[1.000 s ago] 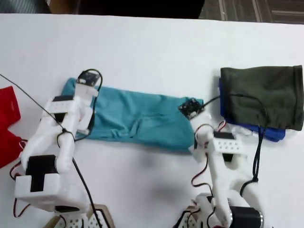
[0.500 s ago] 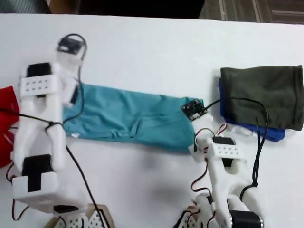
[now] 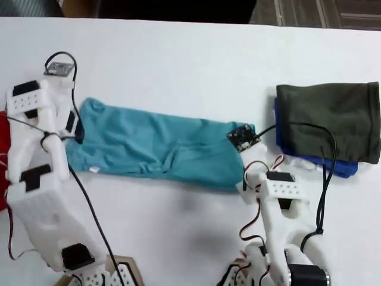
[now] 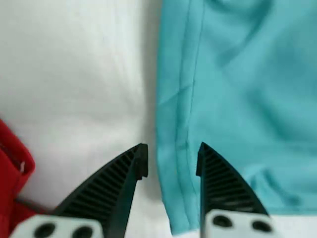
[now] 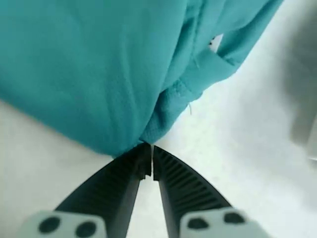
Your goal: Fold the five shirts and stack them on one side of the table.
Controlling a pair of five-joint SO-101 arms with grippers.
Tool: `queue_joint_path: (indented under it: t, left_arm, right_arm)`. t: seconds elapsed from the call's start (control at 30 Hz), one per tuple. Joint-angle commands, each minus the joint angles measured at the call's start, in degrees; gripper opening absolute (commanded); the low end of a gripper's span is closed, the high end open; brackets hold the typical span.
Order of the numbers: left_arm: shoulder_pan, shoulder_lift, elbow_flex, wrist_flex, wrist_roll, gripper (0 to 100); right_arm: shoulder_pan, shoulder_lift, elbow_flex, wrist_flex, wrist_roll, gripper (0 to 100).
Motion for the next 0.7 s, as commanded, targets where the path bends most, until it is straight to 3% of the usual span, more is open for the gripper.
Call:
queue_joint_path:
  t: [0.0, 0.43, 0.67]
  left_arm:
    - [1.32, 6.95, -13.32, 3.69, -2.99, 19]
    - [1.85, 37.8, -52.0, 21.8, -8.18, 18]
    - [1.76, 39.74, -57.01, 22.51, -8.18, 19]
  right_arm:
    - [0.48, -1.89, 0.0, -0.84, -0.35, 2.2]
    - [0.48, -1.89, 0.0, -1.01, -0.26, 2.2]
    - [0.57, -1.89, 0.0, -1.1, -0.26, 2.2]
